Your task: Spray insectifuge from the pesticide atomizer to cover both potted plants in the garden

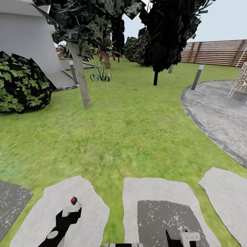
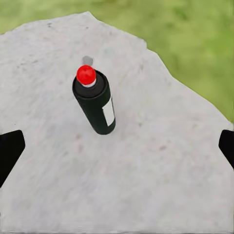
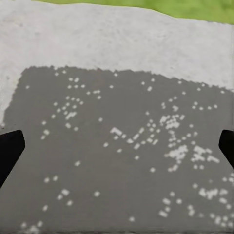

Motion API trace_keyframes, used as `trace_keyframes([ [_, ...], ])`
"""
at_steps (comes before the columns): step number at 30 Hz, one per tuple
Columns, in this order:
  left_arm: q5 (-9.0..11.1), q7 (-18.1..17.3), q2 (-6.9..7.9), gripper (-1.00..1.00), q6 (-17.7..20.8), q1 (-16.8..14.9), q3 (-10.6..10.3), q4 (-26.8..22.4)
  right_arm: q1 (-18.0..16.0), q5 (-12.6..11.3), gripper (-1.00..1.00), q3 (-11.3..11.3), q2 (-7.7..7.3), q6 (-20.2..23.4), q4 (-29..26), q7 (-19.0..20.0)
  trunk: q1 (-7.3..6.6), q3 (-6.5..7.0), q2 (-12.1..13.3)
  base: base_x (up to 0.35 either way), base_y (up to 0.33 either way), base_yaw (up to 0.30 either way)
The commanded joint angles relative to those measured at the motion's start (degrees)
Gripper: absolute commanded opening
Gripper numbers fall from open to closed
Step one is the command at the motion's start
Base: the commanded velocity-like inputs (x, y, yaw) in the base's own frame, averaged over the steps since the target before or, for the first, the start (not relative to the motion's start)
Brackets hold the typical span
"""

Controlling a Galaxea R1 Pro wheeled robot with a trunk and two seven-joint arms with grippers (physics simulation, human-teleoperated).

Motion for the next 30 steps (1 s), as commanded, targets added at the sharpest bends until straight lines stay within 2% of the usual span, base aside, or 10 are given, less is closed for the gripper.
trace_keyframes([
  [1, -0.2, 0.0, -0.02, 1.00, -0.2, 0.0, 0.2, 0.1, 0.0, 0.0, 1.00, 0.0, 0.00, -0.2, 0.0, 0.0, 0.01, -0.37, 0.0, 0.000, 0.000, 0.078],
  [9, -0.6, -0.1, -0.02, 1.00, -0.3, 0.0, 0.2, 0.1, 0.0, 0.0, 1.00, 0.0, 0.00, -0.2, 0.0, 0.0, 0.01, -0.95, 0.0, 0.008, 0.003, 0.072],
  [16, -0.5, -0.1, -0.10, 1.00, -0.3, -0.1, 0.2, 0.0, 0.0, 0.0, 1.00, 0.1, 0.00, -0.2, 0.0, 0.0, 0.01, -1.00, 0.0, 0.190, 0.156, 0.006],
  [30, -0.7, -0.1, -0.19, 1.00, -0.3, -0.1, 0.0, 0.0, 0.0, -0.1, 1.00, 0.1, 0.00, -0.2, -0.1, 0.0, 0.01, -1.00, 0.0, 0.140, 0.010, 0.000],
])
